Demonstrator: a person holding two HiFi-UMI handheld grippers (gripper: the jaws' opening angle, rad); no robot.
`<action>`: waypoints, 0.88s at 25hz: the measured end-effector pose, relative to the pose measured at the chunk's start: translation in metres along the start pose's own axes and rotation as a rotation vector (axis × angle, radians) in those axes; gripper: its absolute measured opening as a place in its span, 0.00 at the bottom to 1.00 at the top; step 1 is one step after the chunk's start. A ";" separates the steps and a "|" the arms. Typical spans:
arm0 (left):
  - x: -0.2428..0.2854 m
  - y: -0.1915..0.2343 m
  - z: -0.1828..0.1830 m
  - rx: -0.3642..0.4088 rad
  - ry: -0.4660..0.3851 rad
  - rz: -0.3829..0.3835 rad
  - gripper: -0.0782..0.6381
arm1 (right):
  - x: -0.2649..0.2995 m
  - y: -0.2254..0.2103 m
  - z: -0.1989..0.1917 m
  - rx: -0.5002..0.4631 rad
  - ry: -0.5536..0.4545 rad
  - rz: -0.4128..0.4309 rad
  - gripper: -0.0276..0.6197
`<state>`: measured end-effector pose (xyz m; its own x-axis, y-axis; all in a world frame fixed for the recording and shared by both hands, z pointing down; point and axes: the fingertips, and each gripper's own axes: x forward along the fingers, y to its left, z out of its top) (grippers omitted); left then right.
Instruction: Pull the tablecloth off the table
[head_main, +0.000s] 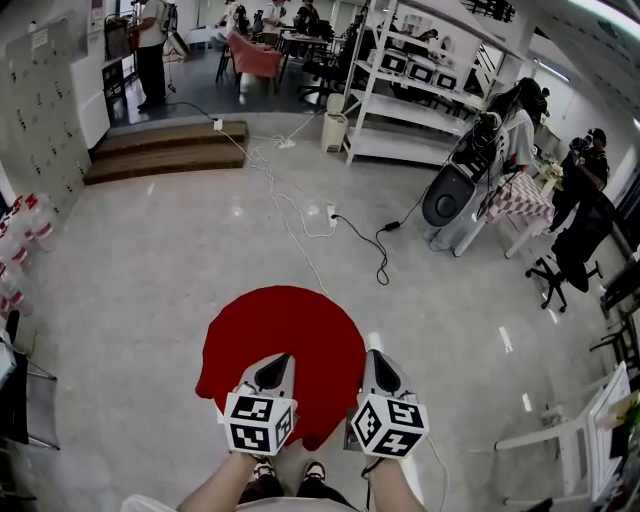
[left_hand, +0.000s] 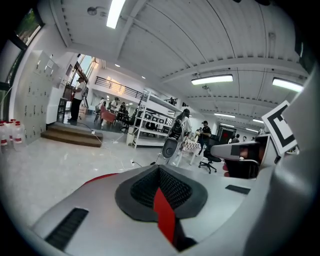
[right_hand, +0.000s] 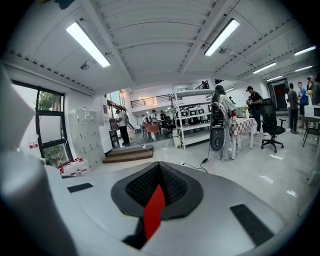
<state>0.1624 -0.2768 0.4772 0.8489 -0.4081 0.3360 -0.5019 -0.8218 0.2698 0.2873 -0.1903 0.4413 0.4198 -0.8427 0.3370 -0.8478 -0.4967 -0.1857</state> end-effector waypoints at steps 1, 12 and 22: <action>0.001 -0.003 -0.004 0.000 0.007 0.001 0.13 | -0.002 -0.004 -0.004 0.002 0.005 -0.004 0.08; 0.006 -0.032 -0.076 -0.009 0.159 -0.022 0.13 | -0.024 -0.056 -0.065 0.055 0.121 -0.065 0.08; 0.012 -0.043 -0.130 -0.017 0.276 -0.025 0.13 | -0.034 -0.080 -0.117 0.101 0.222 -0.093 0.08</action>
<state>0.1721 -0.1945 0.5871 0.7852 -0.2619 0.5611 -0.4858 -0.8224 0.2960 0.3026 -0.0975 0.5531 0.4039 -0.7318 0.5490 -0.7676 -0.5975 -0.2318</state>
